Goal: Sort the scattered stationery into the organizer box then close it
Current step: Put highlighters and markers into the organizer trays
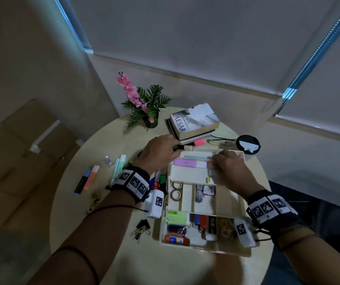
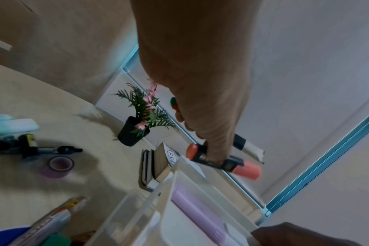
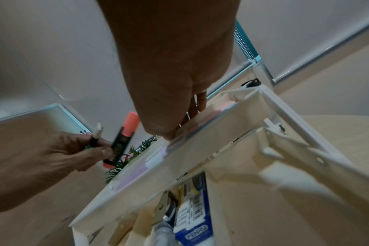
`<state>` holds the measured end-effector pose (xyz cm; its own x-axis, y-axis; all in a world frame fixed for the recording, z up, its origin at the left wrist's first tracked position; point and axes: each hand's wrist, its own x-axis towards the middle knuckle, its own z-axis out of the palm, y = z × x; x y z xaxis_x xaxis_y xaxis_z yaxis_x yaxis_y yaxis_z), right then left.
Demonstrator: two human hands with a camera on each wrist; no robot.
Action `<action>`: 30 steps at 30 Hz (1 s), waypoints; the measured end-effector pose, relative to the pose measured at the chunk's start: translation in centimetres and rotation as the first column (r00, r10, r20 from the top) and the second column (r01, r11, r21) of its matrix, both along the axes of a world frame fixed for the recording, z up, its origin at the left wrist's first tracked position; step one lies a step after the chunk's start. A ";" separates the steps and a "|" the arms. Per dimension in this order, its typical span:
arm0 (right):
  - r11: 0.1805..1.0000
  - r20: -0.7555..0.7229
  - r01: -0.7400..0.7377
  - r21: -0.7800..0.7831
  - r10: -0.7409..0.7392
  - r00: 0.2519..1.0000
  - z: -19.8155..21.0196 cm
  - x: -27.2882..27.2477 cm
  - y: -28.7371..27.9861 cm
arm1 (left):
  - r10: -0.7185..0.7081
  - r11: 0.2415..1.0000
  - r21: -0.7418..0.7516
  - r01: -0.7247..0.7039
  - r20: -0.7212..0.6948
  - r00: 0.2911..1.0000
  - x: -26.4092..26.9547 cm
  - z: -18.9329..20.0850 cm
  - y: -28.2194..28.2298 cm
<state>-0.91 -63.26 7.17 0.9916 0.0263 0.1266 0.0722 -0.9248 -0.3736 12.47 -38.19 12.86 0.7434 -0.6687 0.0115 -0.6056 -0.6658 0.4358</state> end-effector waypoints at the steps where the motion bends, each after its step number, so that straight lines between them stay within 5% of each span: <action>1: 1.000 -0.003 -0.006 0.001 0.006 1.000 0.1 -0.1 0.0 | -0.015 1.000 0.017 0.015 0.001 1.000 0.1 -0.3 -0.5; 9: 0.998 -0.002 -0.009 0.062 0.010 1.000 -0.1 -0.8 -0.3 | 0.025 0.993 0.118 -0.022 -0.029 0.999 0.2 -2.2 -2.6; 15: 1.000 0.057 0.029 0.010 -0.030 0.998 -0.9 -0.7 -0.6 | 0.097 0.995 0.017 -0.097 0.016 0.995 -0.8 -2.7 -2.1; 24: 0.996 0.018 0.062 -0.058 -0.061 0.998 -0.5 -0.4 -0.6 | -0.047 0.999 -0.022 0.045 -0.088 0.995 -1.1 -3.3 -1.3; 30: 0.999 -0.028 0.043 -0.031 -0.044 0.999 0.2 -0.2 -0.1 | -0.046 0.999 0.022 0.046 0.020 0.999 -1.0 -2.8 -2.0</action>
